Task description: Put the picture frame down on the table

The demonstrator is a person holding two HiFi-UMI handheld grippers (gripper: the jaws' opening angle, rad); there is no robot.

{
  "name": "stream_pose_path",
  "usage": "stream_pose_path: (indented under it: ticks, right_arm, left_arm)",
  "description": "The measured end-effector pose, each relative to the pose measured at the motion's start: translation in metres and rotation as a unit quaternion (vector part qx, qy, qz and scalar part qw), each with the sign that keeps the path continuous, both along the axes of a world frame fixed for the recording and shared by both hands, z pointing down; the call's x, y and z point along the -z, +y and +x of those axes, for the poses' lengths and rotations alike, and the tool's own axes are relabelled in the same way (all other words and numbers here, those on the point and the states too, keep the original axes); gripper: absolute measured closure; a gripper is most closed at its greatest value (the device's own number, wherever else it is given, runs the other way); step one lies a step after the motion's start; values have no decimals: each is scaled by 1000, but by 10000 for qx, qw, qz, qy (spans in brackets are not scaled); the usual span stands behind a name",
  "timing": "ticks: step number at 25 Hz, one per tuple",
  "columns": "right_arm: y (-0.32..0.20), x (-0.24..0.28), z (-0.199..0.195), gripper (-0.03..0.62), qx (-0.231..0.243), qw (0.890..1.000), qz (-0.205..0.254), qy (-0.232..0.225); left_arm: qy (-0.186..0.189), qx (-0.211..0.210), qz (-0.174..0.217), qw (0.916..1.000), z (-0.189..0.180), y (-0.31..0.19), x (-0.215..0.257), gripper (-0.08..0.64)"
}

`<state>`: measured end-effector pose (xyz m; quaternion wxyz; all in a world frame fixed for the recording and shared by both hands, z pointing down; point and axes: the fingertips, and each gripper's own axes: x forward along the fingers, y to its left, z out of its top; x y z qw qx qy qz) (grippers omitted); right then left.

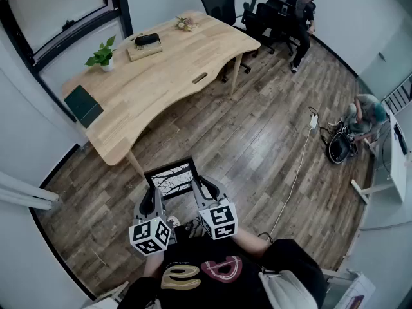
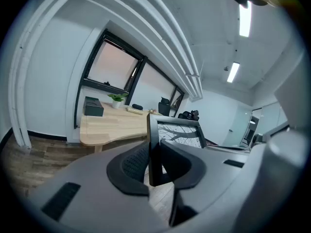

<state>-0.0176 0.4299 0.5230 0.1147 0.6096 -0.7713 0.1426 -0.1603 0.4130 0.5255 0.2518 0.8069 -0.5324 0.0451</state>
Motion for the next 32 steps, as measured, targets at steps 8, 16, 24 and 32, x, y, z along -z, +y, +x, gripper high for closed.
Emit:
stream_pose_path:
  ticks: [8, 16, 24, 32]
  right_arm:
    - [-18, -2, -27, 517, -124, 9997, 75, -193]
    - [-33, -1, -58, 515, -466, 9986, 169, -193]
    - [-42, 3, -70, 514, -645, 9977, 175, -130]
    - [-61, -5, -73, 515, -553, 9982, 70, -211]
  left_arm:
    - [31, -153, 73, 9999, -28, -23, -2, 479]
    - [38, -521, 207, 9984, -56, -49, 2, 479]
    - [113, -677, 211, 9974, -67, -61, 5, 479]
    - [88, -580, 145, 9982, -71, -78, -1, 479]
